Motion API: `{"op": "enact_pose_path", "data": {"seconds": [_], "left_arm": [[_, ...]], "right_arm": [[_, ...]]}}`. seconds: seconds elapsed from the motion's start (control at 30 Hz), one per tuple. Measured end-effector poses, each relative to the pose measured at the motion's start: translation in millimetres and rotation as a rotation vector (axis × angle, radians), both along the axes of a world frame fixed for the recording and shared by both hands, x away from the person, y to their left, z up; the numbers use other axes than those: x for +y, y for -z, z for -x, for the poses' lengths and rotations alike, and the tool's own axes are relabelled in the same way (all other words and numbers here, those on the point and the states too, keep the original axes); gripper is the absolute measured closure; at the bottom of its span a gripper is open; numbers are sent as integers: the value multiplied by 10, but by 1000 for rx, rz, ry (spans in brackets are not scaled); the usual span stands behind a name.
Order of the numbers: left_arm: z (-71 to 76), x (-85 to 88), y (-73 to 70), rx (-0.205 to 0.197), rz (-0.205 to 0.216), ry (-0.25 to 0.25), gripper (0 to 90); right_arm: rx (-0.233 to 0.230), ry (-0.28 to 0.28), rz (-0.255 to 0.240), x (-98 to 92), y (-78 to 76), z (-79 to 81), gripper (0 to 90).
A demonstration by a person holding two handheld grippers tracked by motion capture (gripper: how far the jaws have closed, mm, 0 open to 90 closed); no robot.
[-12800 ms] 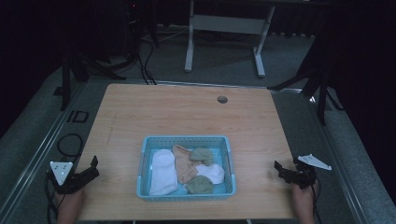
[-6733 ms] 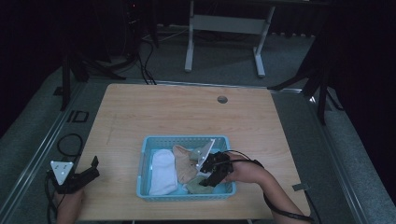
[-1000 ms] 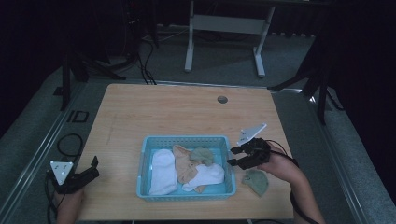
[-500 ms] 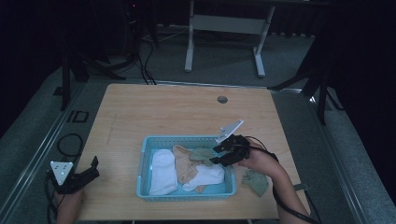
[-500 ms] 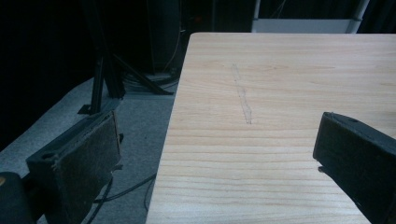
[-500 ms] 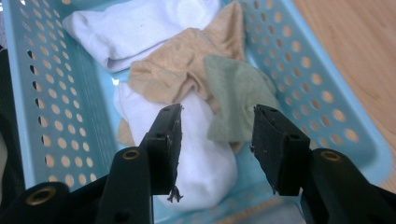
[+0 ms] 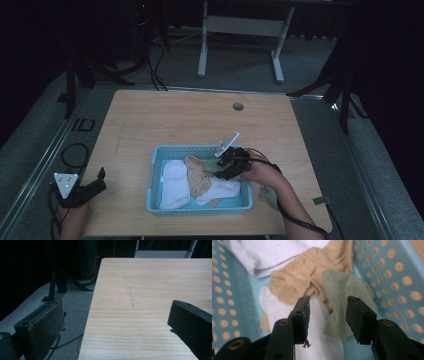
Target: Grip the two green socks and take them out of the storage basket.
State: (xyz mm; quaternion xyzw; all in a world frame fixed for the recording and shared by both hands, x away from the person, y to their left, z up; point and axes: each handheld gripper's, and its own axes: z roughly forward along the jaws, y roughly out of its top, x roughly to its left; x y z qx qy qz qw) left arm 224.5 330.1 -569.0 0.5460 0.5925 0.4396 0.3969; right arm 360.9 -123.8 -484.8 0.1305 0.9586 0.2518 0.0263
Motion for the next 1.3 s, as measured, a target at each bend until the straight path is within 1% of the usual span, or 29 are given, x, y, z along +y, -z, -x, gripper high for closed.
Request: {"op": "enact_pose_path", "data": {"seconds": [0.07,0.1,0.13,0.17,0.33,0.37,0.4,0.43,0.47,0.5,0.53,0.57,0.63,0.73,0.77,0.8,0.83,0.87,0.9,0.97,1.0,1.07,1.1,1.13,1.17,1.2,1.23,1.27,1.3], "left_arm": [[-1,2,0,0,2,2,3],[0,2,0,0,2,2,4],[0,2,0,0,2,2,4],[1,2,0,-1,2,2,4],[0,3,0,-1,3,3,4],[1,3,0,-1,2,2,4],[1,3,0,-1,2,2,4],[0,3,0,0,2,2,4],[0,3,0,0,2,2,4],[0,3,0,0,2,2,4],[0,3,0,0,2,2,4],[2,3,0,-2,2,1,4],[2,3,0,-1,2,1,4],[0,3,0,0,3,2,4],[0,2,0,0,2,2,4],[0,2,0,0,2,2,4],[1,2,0,-1,2,2,4],[1,2,0,-1,2,2,4],[1,2,0,0,1,1,4],[1,2,0,-1,1,1,4],[0,2,0,0,1,1,4],[-1,2,0,0,2,1,4],[-1,2,0,1,3,1,4],[-1,2,0,1,3,1,4],[-1,2,1,0,3,0,3],[-1,2,1,0,3,0,4],[-1,2,1,1,2,0,4],[-1,2,1,1,2,0,4],[-1,3,0,1,3,0,4]], "right_arm": [[6,-8,2,19,32,-14,541],[1,-15,17,47,74,-29,546],[1,-15,17,47,74,-29,546],[-3,-9,33,67,107,-55,552],[3,-3,45,102,164,-95,579],[-12,8,85,126,197,-109,614],[-12,8,85,126,197,-109,614],[-15,3,92,136,188,-105,654],[-24,-4,97,142,185,-102,714],[-36,-8,113,150,182,-95,768],[-38,-16,119,154,179,-91,788],[-40,-23,116,154,167,-84,830],[-38,-27,99,144,135,-75,847],[-46,-32,90,130,97,-67,852],[-50,-35,79,113,55,-54,853],[-47,-34,78,108,37,-44,854],[-55,-36,75,98,7,-36,854],[-55,-36,75,98,7,-36,854],[-64,-42,63,78,-45,-25,855],[-63,-36,59,68,-73,-18,855],[-58,-38,36,44,-127,-11,856],[-63,-45,28,36,-153,0,856],[-70,-46,17,20,-210,16,857],[-70,-46,17,20,-210,16,857],[-83,-52,1,7,-273,35,857],[-83,-52,1,7,-273,35,857],[-96,-52,-5,-6,-340,57,857],[-96,-52,-5,-6,-340,57,857],[-105,-55,-20,-23,-409,74,857]]}}
